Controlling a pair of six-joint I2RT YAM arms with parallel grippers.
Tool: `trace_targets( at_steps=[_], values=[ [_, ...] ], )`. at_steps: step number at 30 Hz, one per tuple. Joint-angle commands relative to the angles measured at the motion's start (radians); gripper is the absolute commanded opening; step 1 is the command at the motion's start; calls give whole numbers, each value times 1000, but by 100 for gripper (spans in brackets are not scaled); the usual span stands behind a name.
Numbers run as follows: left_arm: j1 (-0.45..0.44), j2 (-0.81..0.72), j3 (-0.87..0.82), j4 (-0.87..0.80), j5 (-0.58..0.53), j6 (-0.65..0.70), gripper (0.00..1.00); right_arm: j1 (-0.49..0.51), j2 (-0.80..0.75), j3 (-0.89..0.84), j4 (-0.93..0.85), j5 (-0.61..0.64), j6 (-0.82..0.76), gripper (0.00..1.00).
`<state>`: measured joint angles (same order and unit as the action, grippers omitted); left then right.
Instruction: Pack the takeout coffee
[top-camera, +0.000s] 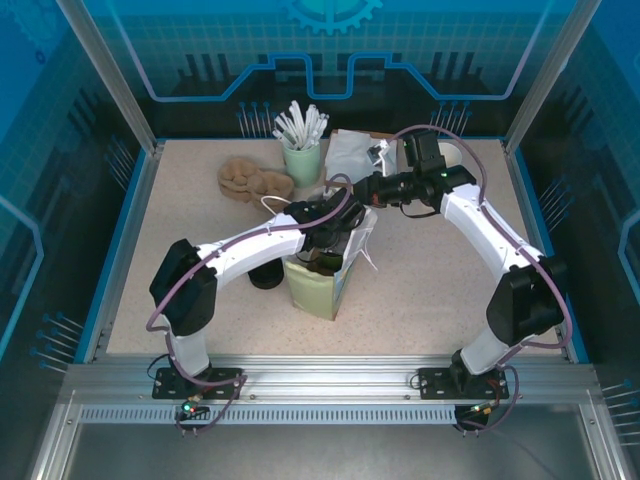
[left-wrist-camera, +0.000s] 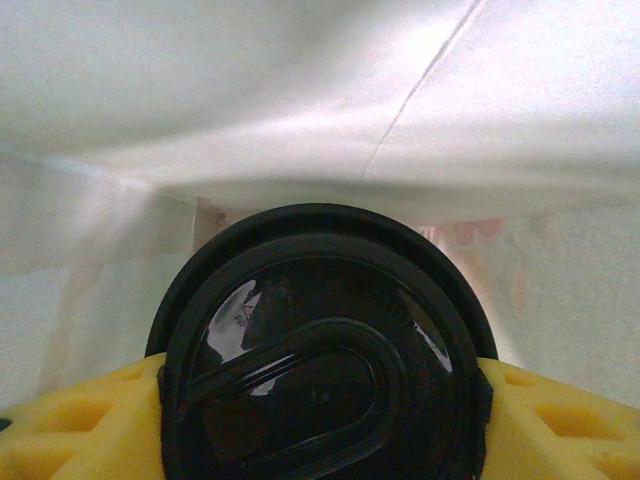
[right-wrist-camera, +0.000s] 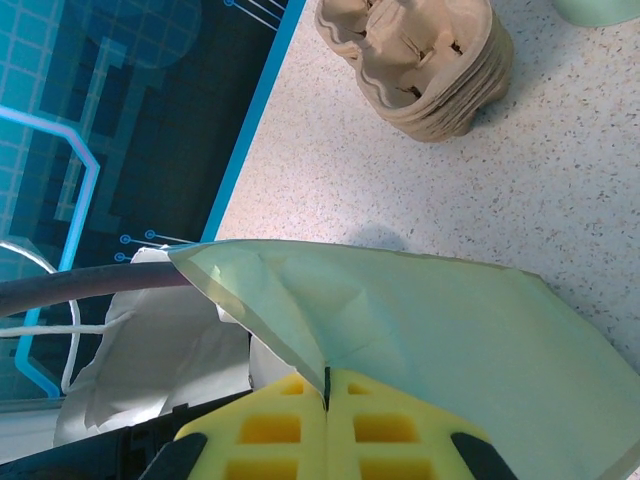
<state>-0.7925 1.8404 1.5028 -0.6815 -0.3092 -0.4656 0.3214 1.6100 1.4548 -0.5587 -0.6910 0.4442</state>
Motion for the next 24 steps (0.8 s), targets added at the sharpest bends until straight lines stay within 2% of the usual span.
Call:
trace_targets(
  at_steps=[1, 6, 16, 24],
  values=[
    [22, 82, -36, 6, 85, -8, 46, 3, -5, 38, -66, -71, -5, 0],
    [21, 89, -62, 10, 98, -6, 46, -8, -2, 77, -87, -58, 0, 5],
    [20, 97, -54, 3, 102, 0, 46, -43, 8, 165, -141, -44, -2, 30],
    [22, 130, 32, -39, 107, 15, 47, -84, -25, 188, -203, 6, -31, 35]
  ],
)
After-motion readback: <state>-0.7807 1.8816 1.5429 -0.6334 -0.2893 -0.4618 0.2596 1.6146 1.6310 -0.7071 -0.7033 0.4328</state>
